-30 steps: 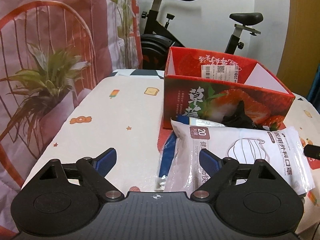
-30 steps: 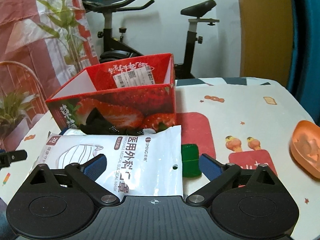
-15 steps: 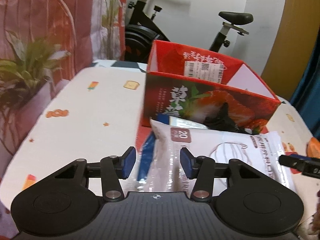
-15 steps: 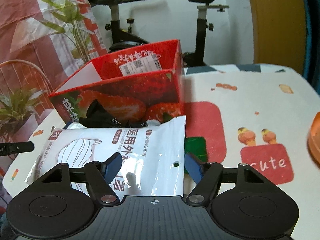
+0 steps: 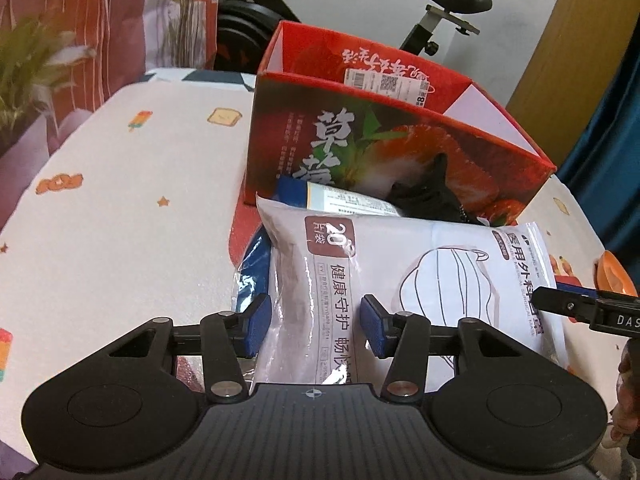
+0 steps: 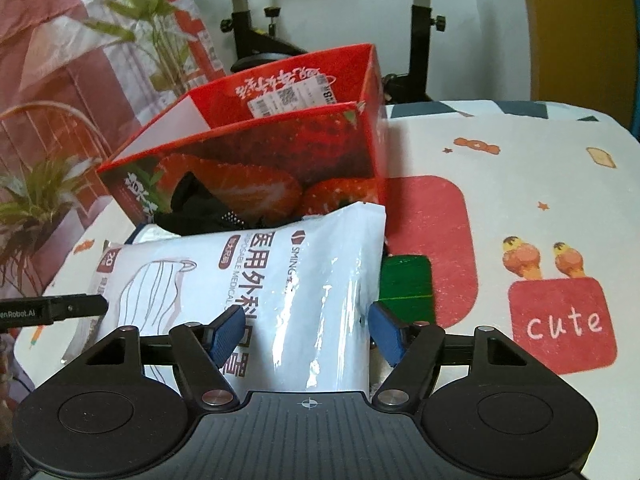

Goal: Organize soft objects
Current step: 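Close the right tool on the white mask bag and lift it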

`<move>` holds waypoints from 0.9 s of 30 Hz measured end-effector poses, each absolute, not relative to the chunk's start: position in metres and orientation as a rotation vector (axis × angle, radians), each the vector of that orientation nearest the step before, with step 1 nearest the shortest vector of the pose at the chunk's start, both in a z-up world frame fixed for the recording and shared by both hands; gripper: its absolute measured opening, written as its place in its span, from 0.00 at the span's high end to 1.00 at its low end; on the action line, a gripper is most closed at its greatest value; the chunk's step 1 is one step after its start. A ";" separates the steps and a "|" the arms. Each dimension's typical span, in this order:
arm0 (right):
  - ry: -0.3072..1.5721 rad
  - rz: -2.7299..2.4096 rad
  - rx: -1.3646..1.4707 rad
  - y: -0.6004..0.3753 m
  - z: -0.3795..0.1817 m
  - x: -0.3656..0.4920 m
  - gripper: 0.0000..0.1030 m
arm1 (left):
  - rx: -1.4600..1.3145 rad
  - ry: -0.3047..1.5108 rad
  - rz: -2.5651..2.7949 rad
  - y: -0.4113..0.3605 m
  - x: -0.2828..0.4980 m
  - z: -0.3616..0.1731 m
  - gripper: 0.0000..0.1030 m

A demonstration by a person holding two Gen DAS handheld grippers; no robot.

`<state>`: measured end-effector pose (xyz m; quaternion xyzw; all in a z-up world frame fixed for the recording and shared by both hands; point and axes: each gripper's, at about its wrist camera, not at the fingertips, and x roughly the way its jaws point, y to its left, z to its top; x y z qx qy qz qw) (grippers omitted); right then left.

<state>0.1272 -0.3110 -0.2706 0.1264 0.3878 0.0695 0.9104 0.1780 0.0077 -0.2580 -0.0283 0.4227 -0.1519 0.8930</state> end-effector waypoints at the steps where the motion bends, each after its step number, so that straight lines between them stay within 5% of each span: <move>1: 0.799 0.144 0.258 -0.311 -0.271 0.128 0.35 | -0.066 0.882 -0.318 0.008 0.179 -0.260 0.47; 7: 0.813 0.159 0.251 -0.312 -0.271 0.134 0.36 | -0.118 0.903 -0.330 0.015 0.186 -0.267 0.45; 16: 0.827 0.229 0.194 -0.304 -0.259 0.135 0.64 | -0.154 0.917 -0.364 0.014 0.188 -0.273 0.45; 27: 0.870 0.232 0.304 -0.318 -0.273 0.143 0.59 | -0.184 0.915 -0.391 0.019 0.191 -0.279 0.40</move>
